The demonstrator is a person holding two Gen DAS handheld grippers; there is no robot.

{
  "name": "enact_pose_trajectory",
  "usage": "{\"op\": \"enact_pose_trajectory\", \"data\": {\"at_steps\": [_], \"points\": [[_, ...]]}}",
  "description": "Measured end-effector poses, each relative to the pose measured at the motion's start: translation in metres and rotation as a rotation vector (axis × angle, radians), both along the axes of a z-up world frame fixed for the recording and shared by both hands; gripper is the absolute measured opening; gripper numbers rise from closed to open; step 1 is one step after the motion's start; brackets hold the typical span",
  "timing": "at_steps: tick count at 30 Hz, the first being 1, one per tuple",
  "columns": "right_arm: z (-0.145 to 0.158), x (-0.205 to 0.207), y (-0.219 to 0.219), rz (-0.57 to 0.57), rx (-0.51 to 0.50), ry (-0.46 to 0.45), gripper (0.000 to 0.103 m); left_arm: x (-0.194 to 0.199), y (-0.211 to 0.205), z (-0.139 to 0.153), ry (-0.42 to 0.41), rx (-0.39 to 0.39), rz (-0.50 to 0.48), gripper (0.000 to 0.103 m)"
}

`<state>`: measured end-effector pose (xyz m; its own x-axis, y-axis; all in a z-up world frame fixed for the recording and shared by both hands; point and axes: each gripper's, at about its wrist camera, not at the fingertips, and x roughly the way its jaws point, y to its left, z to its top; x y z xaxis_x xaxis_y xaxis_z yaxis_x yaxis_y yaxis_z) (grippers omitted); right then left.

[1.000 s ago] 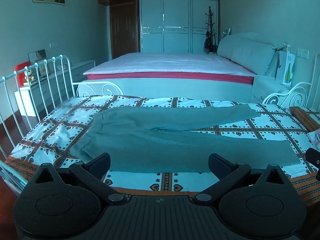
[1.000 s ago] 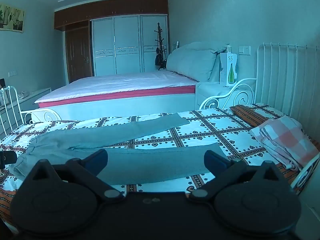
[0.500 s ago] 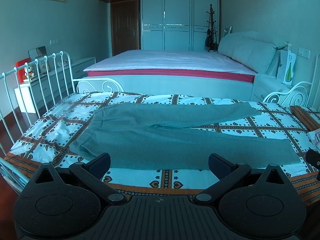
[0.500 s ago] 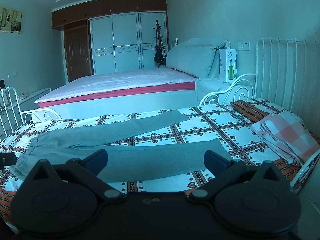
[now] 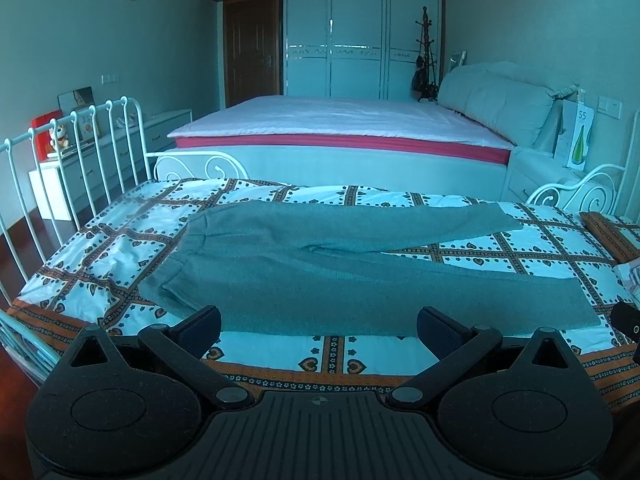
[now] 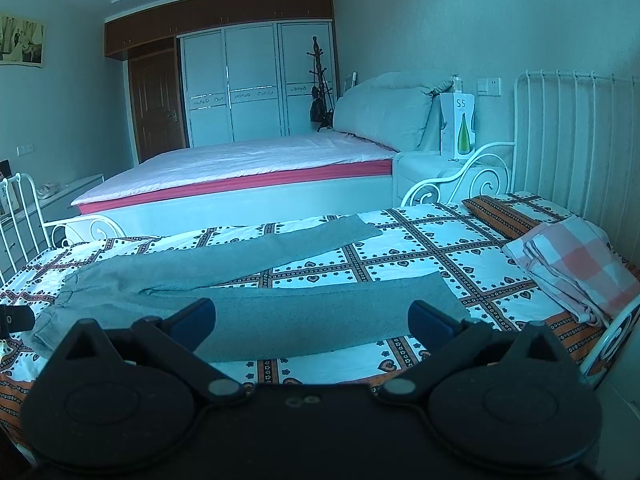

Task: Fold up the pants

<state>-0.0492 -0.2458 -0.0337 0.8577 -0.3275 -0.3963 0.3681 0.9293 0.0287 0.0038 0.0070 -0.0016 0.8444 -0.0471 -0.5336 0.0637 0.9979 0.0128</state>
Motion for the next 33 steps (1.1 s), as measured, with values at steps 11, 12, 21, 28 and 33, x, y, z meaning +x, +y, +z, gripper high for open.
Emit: {"op": "enact_pose_trajectory", "data": {"at_steps": [11, 12, 21, 28, 33], "points": [[0.0001, 0.0005, -0.0012, 0.001, 0.005, 0.003, 0.097, 0.0010, -0.0011, -0.0007, 0.003, 0.001, -0.003, 0.103], [0.0001, 0.0005, -0.0012, 0.001, 0.004, 0.003, 0.097, 0.0013, -0.0008, -0.0006, 0.004, 0.000, -0.003, 0.103], [-0.0006, 0.0008, -0.0013, 0.003, 0.005, 0.004, 0.097, 0.0010, -0.0019, -0.0019, 0.006, -0.001, -0.002, 0.103], [-0.0007, 0.0010, -0.0009, 0.003, 0.005, 0.006, 0.097, 0.0013, -0.0024, -0.0034, 0.010, 0.000, -0.003, 0.103], [-0.0047, 0.0025, 0.0032, 0.016, -0.002, 0.011, 0.097, 0.0046, -0.0010, -0.0068, 0.023, -0.001, -0.001, 0.103]]}}
